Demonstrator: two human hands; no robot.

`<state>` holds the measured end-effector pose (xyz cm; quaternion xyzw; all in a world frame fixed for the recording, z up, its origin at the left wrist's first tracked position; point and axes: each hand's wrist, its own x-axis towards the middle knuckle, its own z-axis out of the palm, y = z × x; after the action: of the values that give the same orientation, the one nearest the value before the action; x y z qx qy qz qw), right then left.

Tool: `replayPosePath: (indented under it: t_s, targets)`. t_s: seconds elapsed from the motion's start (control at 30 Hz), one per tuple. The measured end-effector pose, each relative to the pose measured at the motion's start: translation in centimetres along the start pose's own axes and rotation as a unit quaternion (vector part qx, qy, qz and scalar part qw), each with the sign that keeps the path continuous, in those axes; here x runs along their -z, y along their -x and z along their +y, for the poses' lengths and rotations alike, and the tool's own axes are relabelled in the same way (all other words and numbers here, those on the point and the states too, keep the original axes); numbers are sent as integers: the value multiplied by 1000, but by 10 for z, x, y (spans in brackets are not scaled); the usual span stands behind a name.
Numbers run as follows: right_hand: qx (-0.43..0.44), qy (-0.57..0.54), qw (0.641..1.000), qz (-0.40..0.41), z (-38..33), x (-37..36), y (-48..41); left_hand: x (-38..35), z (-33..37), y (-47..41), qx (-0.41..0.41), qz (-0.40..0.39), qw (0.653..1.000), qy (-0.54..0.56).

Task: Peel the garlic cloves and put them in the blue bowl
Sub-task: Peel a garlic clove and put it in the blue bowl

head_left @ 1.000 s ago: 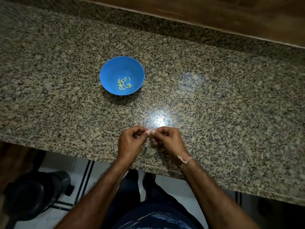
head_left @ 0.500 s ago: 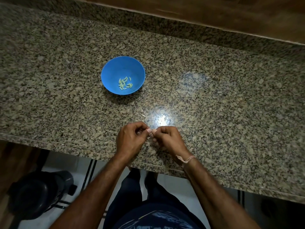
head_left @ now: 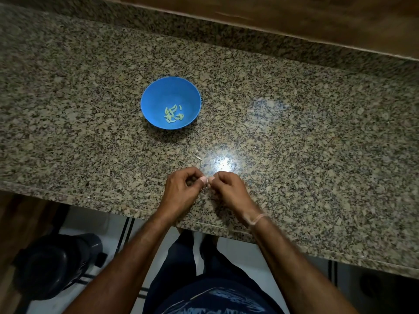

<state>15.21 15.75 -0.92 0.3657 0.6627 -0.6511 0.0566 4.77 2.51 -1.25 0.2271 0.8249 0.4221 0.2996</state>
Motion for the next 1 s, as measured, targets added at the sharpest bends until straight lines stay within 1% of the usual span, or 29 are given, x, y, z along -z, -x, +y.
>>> replayPosePath:
  t_s: [0.03,0.07,0.1,0.13,0.17,0.2,0.23,0.27,0.3,0.33,0.37,0.4,0.43,0.47,0.5,0.53,0.57,0.6,0.63,0.67,0.77,0.9,1.0]
  targets:
    - [71,118,990,43,3,-3,1,0,0,-1,36,-10,998,43]
    - [123,190,972,67,4,-7,1,0,1,-1,71,-21,993,94]
    - [133,202,967,76,4,-9,1,0,1,0,93,-24,987,129]
    - [110,155,979,74,4,-8,-1,-1,2,1,90,-13,987,132]
    - [59,76,994,59,2,-7,-3,-1,2,3,64,10,993,96]
    - [4,-11,999,36,1,-5,-4,-2,2,4,32,31,998,44]
    - [-36,-70,997,17,-1,-5,-3,-2,3,5,1,47,999,-1]
    - [-50,-85,995,8,-3,-6,-2,-2,4,5,-16,53,998,-28]
    - [-28,-47,998,17,-3,-7,-2,-3,3,5,-13,48,998,-35]
    - [25,36,998,39,0,-9,-2,-4,1,4,4,37,999,-28]
    - [83,139,985,64,4,-11,-2,-6,-2,2,31,20,999,-9]
    - [125,210,966,83,5,-13,-1,-7,-4,2,58,4,998,23]
    - [150,241,954,98,4,-16,0,-7,-4,2,76,-8,996,43]
    - [156,244,951,108,4,-18,0,-8,-5,3,75,-12,996,45]
    - [133,201,964,107,4,-18,0,-8,-4,3,47,-7,999,19]
    - [86,117,985,94,3,-17,-1,-6,-3,4,-1,5,1000,-26]
    - [25,21,997,69,2,-15,-1,-5,-2,4,-55,17,996,-71]
    - [-32,-64,997,42,1,-14,0,-4,-2,5,-97,25,990,-97]
    - [-66,-106,992,19,1,-12,0,-3,-1,4,-111,30,988,-104]
    - [-75,-115,991,5,2,-10,0,-1,0,4,-103,34,989,-95]
    - [-47,-81,996,-2,0,-7,0,2,-1,4,-57,50,995,-61]
    - [-7,-24,999,31,-2,-7,-2,3,3,2,-20,52,998,-29]
    - [10,-2,998,64,-1,-8,-6,2,3,0,43,46,997,39]
